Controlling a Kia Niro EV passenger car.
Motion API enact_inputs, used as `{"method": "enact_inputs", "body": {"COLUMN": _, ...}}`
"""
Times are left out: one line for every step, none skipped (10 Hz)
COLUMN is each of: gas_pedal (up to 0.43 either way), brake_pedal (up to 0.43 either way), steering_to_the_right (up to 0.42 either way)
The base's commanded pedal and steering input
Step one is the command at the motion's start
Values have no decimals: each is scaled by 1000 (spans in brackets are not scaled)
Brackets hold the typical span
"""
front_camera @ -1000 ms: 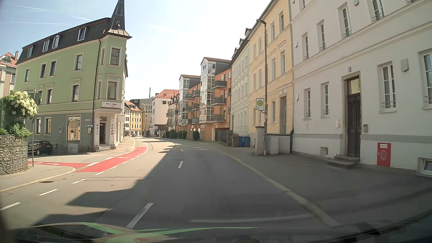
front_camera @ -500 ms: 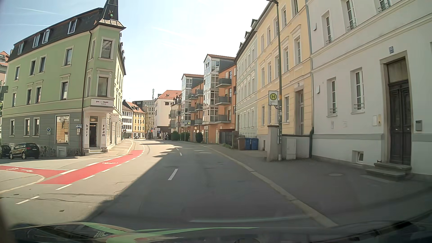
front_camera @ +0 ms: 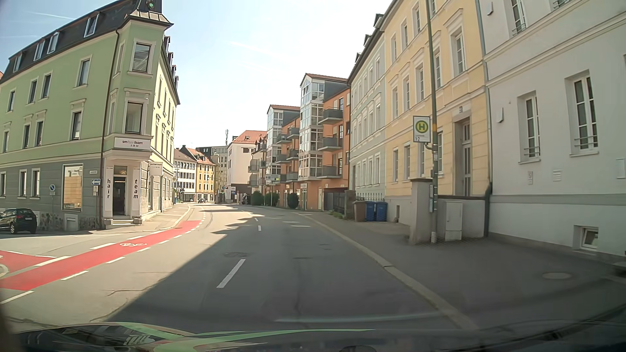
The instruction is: Follow the waypoints while adhering to traffic rules and regulations
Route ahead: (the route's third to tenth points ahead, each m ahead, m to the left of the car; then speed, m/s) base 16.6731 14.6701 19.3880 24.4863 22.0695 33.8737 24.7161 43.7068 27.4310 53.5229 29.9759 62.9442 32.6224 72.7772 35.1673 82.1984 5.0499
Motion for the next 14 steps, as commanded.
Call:
{"method": "enact_inputs", "body": {"gas_pedal": 0, "brake_pedal": 207, "steering_to_the_right": -26}}
{"method": "enact_inputs", "body": {"gas_pedal": 0, "brake_pedal": 207, "steering_to_the_right": -31}}
{"method": "enact_inputs", "body": {"gas_pedal": 0, "brake_pedal": 189, "steering_to_the_right": -48}}
{"method": "enact_inputs", "body": {"gas_pedal": 0, "brake_pedal": 152, "steering_to_the_right": -75}}
{"method": "enact_inputs", "body": {"gas_pedal": 0, "brake_pedal": 12, "steering_to_the_right": -101}}
{"method": "enact_inputs", "body": {"gas_pedal": 0, "brake_pedal": 0, "steering_to_the_right": -135}}
{"method": "enact_inputs", "body": {"gas_pedal": 0, "brake_pedal": 0, "steering_to_the_right": -185}}
{"method": "enact_inputs", "body": {"gas_pedal": 0, "brake_pedal": 0, "steering_to_the_right": -243}}
{"method": "enact_inputs", "body": {"gas_pedal": 59, "brake_pedal": 0, "steering_to_the_right": -295}}
{"method": "enact_inputs", "body": {"gas_pedal": 138, "brake_pedal": 0, "steering_to_the_right": -338}}
{"method": "enact_inputs", "body": {"gas_pedal": 157, "brake_pedal": 0, "steering_to_the_right": -379}}
{"method": "enact_inputs", "body": {"gas_pedal": 169, "brake_pedal": 0, "steering_to_the_right": -413}}
{"method": "enact_inputs", "body": {"gas_pedal": 169, "brake_pedal": 0, "steering_to_the_right": -465}}
{"method": "enact_inputs", "body": {"gas_pedal": 177, "brake_pedal": 0, "steering_to_the_right": -503}}
